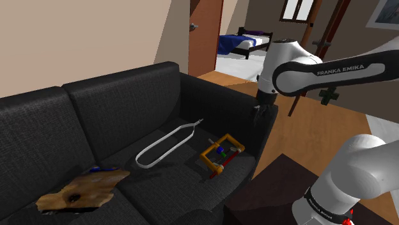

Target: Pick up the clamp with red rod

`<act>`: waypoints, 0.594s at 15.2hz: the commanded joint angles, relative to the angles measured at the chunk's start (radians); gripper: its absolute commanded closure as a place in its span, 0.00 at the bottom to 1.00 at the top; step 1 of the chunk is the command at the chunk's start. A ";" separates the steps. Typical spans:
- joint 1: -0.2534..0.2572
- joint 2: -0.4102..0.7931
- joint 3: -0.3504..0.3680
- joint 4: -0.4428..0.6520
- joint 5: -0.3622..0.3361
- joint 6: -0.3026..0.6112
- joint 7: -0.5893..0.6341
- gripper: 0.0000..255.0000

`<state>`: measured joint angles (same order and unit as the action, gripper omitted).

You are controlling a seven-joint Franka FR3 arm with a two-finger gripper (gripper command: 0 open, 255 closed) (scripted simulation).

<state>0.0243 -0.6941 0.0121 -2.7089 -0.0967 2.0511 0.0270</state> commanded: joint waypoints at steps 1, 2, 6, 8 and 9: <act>0.005 0.048 0.008 -0.035 0.003 0.113 0.019 0.00; 0.006 0.075 0.012 -0.051 0.003 0.169 0.029 0.00; 0.008 0.212 0.034 -0.093 -0.004 0.398 0.072 0.00; 0.003 0.297 0.049 -0.100 -0.015 0.514 0.099 0.00; -0.002 0.342 0.058 -0.100 -0.025 0.572 0.116 0.00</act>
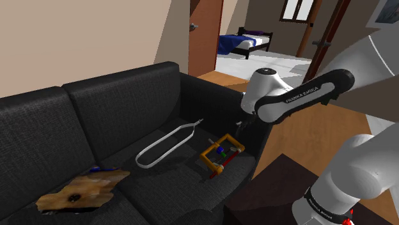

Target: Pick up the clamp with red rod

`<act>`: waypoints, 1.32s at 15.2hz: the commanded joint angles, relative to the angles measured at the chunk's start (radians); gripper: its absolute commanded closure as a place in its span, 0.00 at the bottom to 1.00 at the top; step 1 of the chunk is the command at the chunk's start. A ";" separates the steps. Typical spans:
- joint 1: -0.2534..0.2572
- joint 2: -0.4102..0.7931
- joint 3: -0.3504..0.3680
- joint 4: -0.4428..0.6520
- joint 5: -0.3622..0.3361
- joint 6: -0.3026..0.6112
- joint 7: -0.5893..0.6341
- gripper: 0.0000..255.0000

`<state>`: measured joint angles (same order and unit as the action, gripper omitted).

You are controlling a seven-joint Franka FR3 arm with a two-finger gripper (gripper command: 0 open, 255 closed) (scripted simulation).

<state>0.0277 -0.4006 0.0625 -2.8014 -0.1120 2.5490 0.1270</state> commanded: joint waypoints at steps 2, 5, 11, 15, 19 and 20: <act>-0.022 0.144 0.030 0.001 -0.041 0.186 0.057 0.00; -0.074 0.296 0.076 0.034 -0.152 0.340 0.167 0.00; -0.041 0.567 -0.028 0.184 -0.719 0.514 0.666 0.00; 0.046 0.641 -0.139 0.224 -0.886 0.558 0.821 0.00; 0.145 0.711 -0.252 0.265 -1.023 0.605 0.963 0.00; 0.145 0.711 -0.252 0.265 -1.024 0.605 0.963 0.00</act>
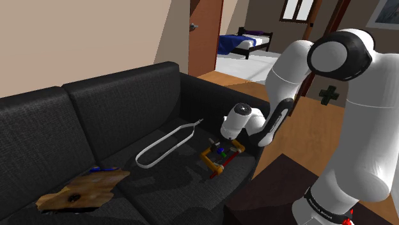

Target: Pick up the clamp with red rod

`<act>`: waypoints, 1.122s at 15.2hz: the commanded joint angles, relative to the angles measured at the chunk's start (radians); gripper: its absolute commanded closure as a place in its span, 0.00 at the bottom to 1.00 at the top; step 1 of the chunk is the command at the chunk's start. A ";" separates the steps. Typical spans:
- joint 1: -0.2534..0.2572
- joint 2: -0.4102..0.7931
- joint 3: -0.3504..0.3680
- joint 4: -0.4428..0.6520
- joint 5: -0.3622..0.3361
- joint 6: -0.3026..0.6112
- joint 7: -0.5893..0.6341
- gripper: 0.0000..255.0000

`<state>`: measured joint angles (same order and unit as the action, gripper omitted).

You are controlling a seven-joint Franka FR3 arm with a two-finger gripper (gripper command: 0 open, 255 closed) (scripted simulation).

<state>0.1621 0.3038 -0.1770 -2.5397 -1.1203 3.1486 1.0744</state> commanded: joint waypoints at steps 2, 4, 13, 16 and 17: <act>0.011 0.007 -0.010 0.005 -0.013 0.004 0.016 1.00; 0.012 0.007 -0.011 0.005 -0.014 0.004 0.017 1.00; -0.073 -0.053 0.083 -0.032 0.100 -0.034 -0.104 1.00; -0.145 -0.108 0.171 -0.063 0.221 -0.069 -0.220 1.00; -0.165 -0.127 0.198 -0.072 0.264 -0.079 -0.259 1.00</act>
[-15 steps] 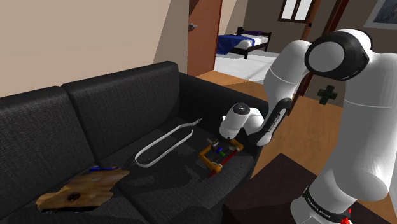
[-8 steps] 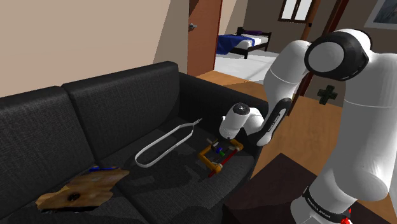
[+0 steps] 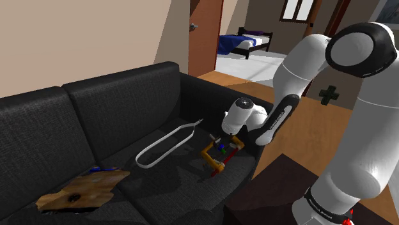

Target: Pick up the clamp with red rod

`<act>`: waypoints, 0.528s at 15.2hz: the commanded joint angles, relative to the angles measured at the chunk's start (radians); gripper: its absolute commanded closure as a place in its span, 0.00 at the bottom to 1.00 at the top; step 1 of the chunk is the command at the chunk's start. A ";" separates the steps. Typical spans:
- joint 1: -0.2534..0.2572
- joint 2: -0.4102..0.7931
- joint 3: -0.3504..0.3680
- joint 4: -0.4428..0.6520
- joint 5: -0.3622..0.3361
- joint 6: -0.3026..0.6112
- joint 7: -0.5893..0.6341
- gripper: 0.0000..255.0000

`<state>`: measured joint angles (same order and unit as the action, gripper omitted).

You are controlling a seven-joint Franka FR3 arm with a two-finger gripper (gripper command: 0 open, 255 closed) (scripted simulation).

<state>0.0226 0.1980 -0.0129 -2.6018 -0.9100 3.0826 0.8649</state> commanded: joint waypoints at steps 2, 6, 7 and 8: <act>-0.064 -0.057 0.085 -0.028 0.140 -0.034 -0.126 1.00; -0.115 -0.128 0.168 -0.056 0.321 -0.076 -0.279 1.00; -0.122 -0.146 0.183 -0.061 0.366 -0.087 -0.316 1.00; -0.126 -0.163 0.194 -0.066 0.409 -0.099 -0.351 1.00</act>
<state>-0.0957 0.0568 0.1652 -2.6592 -0.5539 2.9961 0.5570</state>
